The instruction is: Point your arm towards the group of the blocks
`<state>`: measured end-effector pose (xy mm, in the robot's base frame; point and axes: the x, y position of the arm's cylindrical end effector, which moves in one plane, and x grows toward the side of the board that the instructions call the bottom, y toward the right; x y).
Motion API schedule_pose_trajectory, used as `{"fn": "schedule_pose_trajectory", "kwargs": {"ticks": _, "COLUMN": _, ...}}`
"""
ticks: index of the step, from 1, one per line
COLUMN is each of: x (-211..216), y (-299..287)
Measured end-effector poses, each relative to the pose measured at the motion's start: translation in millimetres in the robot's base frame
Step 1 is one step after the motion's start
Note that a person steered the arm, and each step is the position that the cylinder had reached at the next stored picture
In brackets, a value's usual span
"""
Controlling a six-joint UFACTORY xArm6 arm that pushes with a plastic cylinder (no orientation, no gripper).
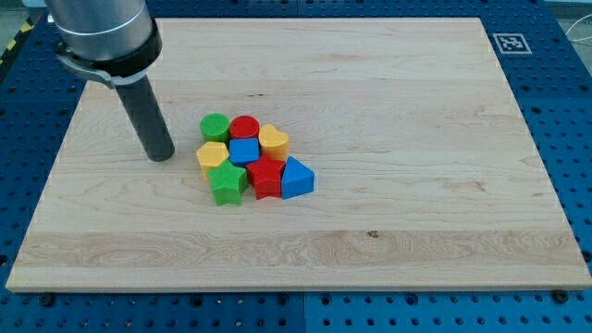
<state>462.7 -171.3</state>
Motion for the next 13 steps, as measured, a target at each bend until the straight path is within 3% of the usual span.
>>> {"fn": "schedule_pose_trajectory", "kwargs": {"ticks": 9, "x": 9.0, "y": 10.9}}
{"fn": "schedule_pose_trajectory", "kwargs": {"ticks": 13, "x": 96.9, "y": 26.8}}
